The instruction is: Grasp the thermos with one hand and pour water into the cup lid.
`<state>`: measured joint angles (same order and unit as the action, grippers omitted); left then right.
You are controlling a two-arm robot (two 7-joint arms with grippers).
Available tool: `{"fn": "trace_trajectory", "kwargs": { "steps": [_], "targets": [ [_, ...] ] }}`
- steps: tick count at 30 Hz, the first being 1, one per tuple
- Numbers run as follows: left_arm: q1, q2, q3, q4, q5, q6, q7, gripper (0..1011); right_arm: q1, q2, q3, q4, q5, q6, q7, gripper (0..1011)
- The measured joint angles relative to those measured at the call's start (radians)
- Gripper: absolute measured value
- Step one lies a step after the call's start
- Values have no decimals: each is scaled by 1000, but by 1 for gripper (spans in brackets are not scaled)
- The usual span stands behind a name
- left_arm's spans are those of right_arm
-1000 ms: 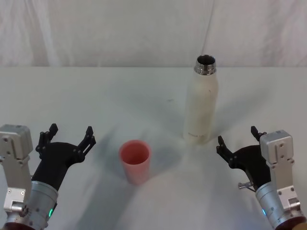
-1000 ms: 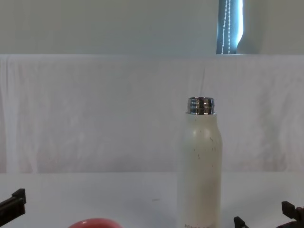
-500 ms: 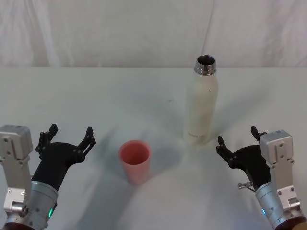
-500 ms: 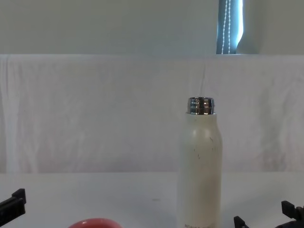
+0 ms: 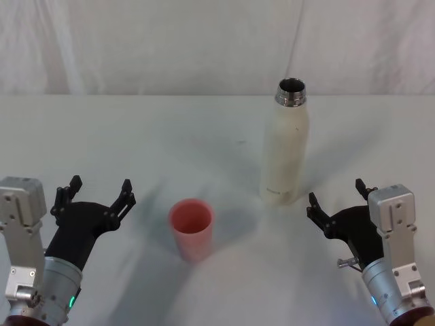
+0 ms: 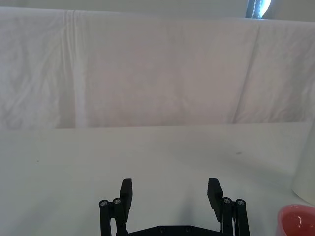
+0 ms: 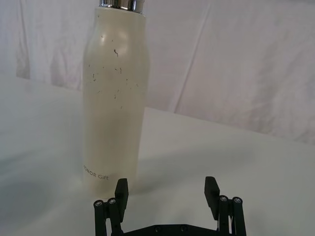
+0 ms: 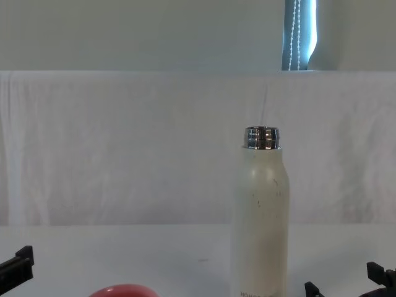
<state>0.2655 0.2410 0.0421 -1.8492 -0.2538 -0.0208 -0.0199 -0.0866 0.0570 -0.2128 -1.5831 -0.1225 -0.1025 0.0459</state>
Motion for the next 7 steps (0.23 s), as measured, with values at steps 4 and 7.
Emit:
{"fn": "trace_trajectory", "kwargs": {
  "steps": [4,7],
  "targets": [
    [0,0,0,0,0,0,0,1001,0,0,0,0,0,0,0,1001],
    [0,0,0,0,0,0,0,1001,0,0,0,0,0,0,0,1001]
  ]
}}
